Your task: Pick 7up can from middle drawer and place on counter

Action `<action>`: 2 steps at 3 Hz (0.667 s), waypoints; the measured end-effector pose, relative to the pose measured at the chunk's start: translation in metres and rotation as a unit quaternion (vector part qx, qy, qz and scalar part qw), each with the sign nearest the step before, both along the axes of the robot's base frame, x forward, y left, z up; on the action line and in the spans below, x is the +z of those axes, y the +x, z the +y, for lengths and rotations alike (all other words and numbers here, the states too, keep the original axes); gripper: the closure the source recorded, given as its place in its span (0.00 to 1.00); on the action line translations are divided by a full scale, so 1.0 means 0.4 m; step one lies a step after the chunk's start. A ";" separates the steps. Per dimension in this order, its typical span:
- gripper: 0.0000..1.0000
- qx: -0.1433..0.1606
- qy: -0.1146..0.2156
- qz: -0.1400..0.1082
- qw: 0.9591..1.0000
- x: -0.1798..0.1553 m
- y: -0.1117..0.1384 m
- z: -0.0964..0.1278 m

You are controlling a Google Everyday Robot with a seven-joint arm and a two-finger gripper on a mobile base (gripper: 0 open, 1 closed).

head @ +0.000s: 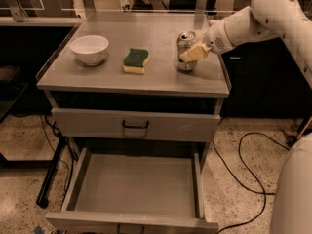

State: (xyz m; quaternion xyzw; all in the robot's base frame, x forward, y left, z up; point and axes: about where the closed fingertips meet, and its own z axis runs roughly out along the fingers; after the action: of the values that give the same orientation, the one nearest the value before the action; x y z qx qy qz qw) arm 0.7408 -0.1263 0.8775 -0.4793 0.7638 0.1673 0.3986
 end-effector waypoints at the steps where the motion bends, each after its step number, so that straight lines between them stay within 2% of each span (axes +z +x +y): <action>1: 1.00 0.005 -0.004 0.009 1.000 -0.014 0.006 0.003; 2: 1.00 0.010 0.005 0.021 1.000 -0.026 0.006 0.006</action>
Offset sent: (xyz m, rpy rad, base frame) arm 0.0018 -0.0018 -0.0146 0.0569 0.0790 0.0311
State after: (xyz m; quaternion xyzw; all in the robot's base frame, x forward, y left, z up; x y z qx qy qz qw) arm 0.7431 -0.1238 0.8671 -0.4812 0.7663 0.1855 0.3833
